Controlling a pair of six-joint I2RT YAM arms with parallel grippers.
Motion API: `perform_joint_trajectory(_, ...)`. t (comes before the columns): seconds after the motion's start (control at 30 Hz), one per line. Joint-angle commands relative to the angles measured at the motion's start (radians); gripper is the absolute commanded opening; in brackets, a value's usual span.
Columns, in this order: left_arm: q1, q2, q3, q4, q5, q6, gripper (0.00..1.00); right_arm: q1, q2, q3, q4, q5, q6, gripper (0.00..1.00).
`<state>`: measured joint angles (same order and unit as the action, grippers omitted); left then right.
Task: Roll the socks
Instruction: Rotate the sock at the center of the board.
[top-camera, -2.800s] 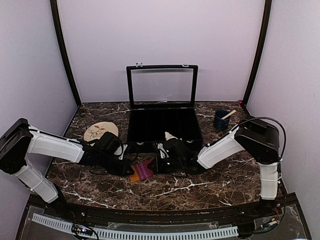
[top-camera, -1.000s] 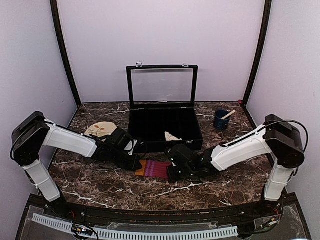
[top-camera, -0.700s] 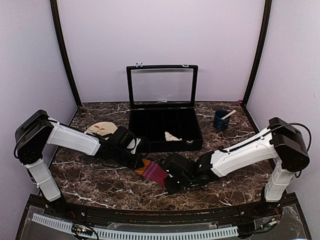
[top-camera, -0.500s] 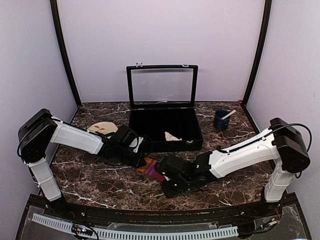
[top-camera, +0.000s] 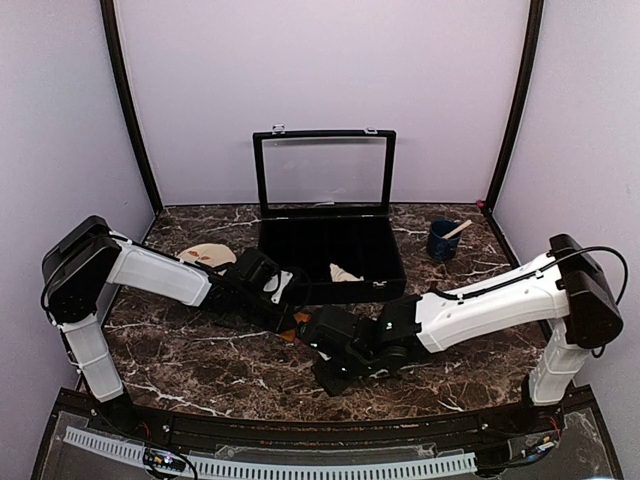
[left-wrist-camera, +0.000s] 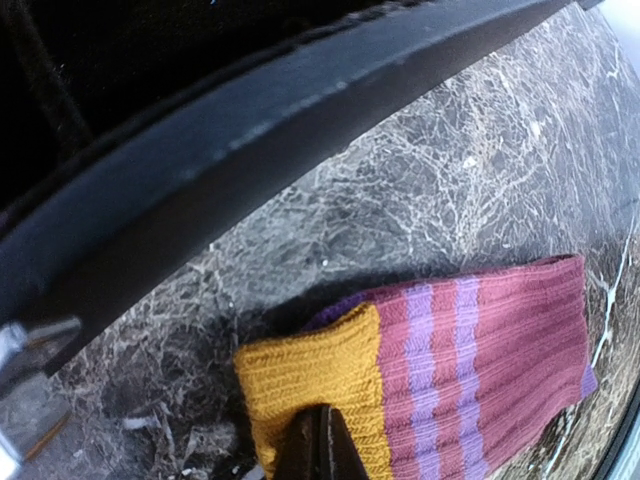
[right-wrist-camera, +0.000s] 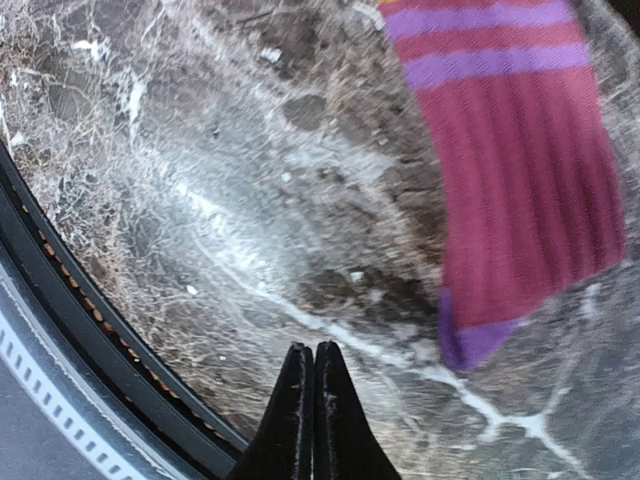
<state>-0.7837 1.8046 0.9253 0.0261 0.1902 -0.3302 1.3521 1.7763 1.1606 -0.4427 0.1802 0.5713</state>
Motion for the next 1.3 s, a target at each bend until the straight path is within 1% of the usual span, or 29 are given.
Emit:
perform_joint_trajectory(0.0,0.001,-0.006,-0.04,-0.048,0.019,0.102,0.0,-0.02,-0.057,0.037,-0.073,0.118,-0.086,0.05)
perform_joint_trajectory(0.03,-0.001,-0.007,-0.038,-0.046,0.02,0.12,0.0,-0.027,-0.063,0.037,-0.078,0.136,-0.097,0.1)
perform_joint_trajectory(0.1,0.0,-0.008,-0.033,-0.041,0.024,0.147,0.01,-0.049,-0.075,0.035,-0.08,0.175,-0.123,0.18)
perform_joint_trajectory(0.17,0.0,-0.01,-0.022,-0.041,0.026,0.162,0.05,-0.081,-0.084,0.025,-0.073,0.187,-0.148,0.21)
perform_joint_trajectory(0.3,-0.001,-0.034,-0.011,-0.036,0.023,0.154,0.14,-0.162,-0.09,0.008,-0.042,0.163,-0.207,0.24)
perform_joint_trajectory(0.43,0.0,-0.08,-0.02,-0.026,0.012,0.115,0.2,-0.237,-0.057,0.008,-0.028,0.122,-0.271,0.25)
perform_joint_trajectory(0.5,0.0,-0.108,-0.027,-0.025,0.006,0.095,0.27,-0.262,-0.043,0.004,-0.016,0.101,-0.294,0.25)
perform_joint_trajectory(0.67,-0.002,-0.205,-0.076,0.007,0.011,0.043,0.28,-0.316,-0.01,-0.001,0.032,0.045,-0.327,0.25)
perform_joint_trajectory(0.83,-0.007,-0.369,-0.165,0.063,0.026,0.023,0.33,-0.335,0.026,-0.002,0.05,-0.015,-0.344,0.24)
perform_joint_trajectory(1.0,-0.018,-0.556,-0.238,0.076,0.008,0.075,0.35,-0.34,0.069,0.005,0.034,-0.061,-0.335,0.24)
perform_joint_trajectory(1.07,-0.02,-0.613,-0.258,0.06,-0.005,0.085,0.37,-0.341,0.076,0.004,0.033,-0.065,-0.323,0.24)
perform_joint_trajectory(1.1,-0.021,-0.63,-0.264,0.044,-0.005,0.091,0.37,-0.341,0.079,0.001,0.033,-0.066,-0.316,0.24)
perform_joint_trajectory(1.2,-0.03,-0.659,-0.287,-0.013,0.016,0.103,0.32,-0.341,0.089,-0.002,0.037,-0.071,-0.296,0.23)
perform_joint_trajectory(1.27,-0.056,-0.685,-0.314,-0.029,-0.008,0.099,0.31,-0.341,0.095,-0.001,0.037,-0.079,-0.281,0.23)
